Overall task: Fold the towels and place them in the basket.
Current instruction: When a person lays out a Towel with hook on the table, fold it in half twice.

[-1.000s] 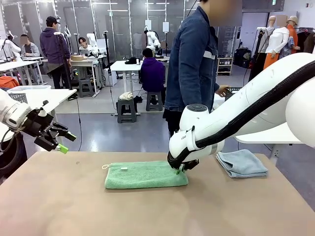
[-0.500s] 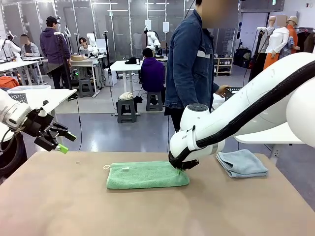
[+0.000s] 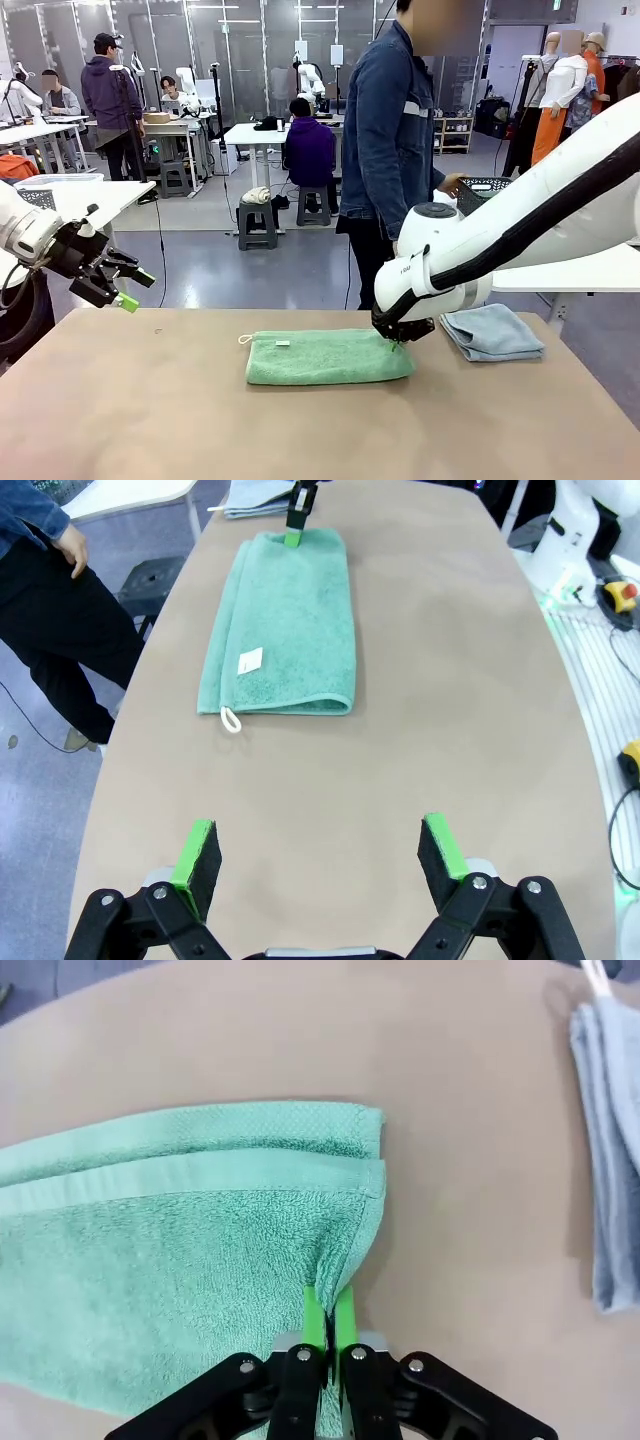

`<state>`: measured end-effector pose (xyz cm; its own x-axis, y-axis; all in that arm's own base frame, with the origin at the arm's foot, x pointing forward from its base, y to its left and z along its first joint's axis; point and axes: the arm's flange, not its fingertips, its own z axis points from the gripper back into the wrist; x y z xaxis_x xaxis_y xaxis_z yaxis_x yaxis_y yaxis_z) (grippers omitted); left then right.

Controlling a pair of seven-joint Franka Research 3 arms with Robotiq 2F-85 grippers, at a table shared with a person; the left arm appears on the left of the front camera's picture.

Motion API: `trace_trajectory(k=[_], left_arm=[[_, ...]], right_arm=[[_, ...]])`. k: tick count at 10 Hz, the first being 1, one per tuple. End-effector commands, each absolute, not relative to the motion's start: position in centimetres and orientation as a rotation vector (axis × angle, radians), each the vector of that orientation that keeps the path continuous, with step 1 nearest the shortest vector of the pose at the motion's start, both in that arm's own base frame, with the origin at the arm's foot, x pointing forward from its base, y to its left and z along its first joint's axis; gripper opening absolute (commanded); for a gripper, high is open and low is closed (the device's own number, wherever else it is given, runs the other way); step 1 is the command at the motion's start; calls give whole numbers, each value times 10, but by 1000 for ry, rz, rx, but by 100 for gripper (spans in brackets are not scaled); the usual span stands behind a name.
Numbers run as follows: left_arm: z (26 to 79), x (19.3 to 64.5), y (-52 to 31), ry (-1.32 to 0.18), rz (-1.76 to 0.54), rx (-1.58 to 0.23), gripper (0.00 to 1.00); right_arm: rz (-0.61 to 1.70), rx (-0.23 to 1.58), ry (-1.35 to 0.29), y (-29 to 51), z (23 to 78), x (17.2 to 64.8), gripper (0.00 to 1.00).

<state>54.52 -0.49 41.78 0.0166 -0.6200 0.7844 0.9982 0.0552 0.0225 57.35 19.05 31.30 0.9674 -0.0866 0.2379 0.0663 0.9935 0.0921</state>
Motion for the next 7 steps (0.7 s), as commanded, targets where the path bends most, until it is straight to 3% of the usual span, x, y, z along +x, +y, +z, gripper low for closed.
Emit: trace_trajectory(k=[1, 7], left_arm=[[418, 546, -6, -736, -1412, -655, 100], [418, 546, -6, -736, -1412, -655, 100]], right_arm=[[-40, 93, -257, 203, 337, 565, 0], [0, 22, -260, 346, 379, 567, 0]])
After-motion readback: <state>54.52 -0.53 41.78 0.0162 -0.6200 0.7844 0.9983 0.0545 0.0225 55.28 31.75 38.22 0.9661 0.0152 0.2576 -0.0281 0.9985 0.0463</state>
